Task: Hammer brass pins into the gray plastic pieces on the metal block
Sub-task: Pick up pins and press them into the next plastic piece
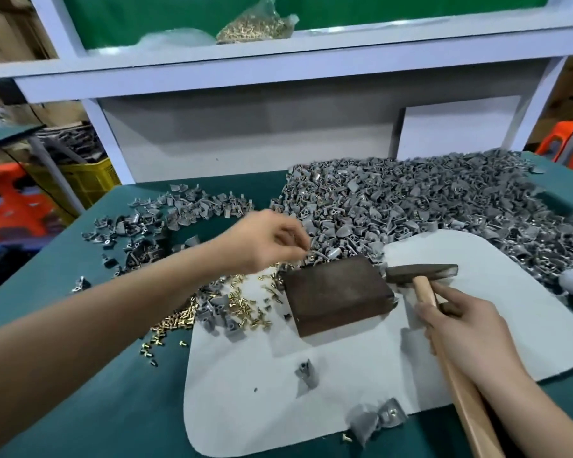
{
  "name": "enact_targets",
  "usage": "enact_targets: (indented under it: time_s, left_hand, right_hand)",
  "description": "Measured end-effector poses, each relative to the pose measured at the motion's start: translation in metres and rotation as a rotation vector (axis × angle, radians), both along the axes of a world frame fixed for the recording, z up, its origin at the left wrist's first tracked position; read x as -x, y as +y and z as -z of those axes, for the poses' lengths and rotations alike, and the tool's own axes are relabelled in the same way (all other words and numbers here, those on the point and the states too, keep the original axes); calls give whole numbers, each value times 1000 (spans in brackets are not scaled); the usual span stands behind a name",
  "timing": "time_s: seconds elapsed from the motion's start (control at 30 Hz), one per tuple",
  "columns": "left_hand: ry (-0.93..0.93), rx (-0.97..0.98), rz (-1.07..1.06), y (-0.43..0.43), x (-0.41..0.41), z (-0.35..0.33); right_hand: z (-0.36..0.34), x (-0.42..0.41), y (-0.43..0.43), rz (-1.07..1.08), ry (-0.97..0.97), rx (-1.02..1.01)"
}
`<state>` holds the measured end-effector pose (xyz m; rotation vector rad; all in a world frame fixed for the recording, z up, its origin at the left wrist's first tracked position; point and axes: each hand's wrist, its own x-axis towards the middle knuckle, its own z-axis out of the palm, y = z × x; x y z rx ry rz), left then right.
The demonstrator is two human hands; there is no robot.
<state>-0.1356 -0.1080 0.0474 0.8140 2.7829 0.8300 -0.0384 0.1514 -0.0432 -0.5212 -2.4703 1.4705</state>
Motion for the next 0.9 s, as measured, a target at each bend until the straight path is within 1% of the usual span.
enact_targets:
  time_s: [0.07, 0.17, 0.23, 0.3, 0.37, 0.4, 0.43, 0.5, 0.53, 0.57, 0.67, 0.73, 0.83, 0.9]
  left_hand:
    - [-28, 79, 140, 23, -10, 2]
    - [-42, 134, 210, 41, -13, 14]
    - [-68, 84, 181, 40, -11, 18]
    - [-84, -11, 116, 32, -5, 17]
    - [-40, -113, -15, 17, 6, 17]
    - [10, -99, -76, 8, 13, 18]
    - [48, -15, -111, -2, 20, 22]
    - [37, 278, -106, -19, 29, 35]
    - [30, 378, -94, -26, 31, 44]
    - [57, 407, -88, -31, 32, 53]
    - [215, 320, -113, -38, 33, 66]
    - [262, 290, -118, -40, 33, 66]
    - [241, 226, -140, -38, 31, 65]
    - [223, 174, -176, -38, 29, 64]
  right_hand:
    - [1, 1, 1, 4, -5, -12]
    - [1, 0, 2, 7, -3, 0]
    - [0, -1, 1, 7, 1, -23]
    - [-2, -3, -1, 30, 15, -113]
    - [-7, -4, -5, 43, 51, -200]
    - [-9, -5, -6, 38, 65, -256]
    - [-11, -6, -7, 30, 60, -338]
    - [-15, -9, -6, 20, 30, -519]
    - [-16, -9, -5, 22, 33, -567]
    - [-17, -11, -4, 21, 46, -577]
    - [-18, -10, 0, -1, 51, -528]
    - [-17, -8, 1, -23, 55, -509]
    - [-18, -9, 0, -16, 113, -481]
    - [-22, -10, -1, 0, 192, -450]
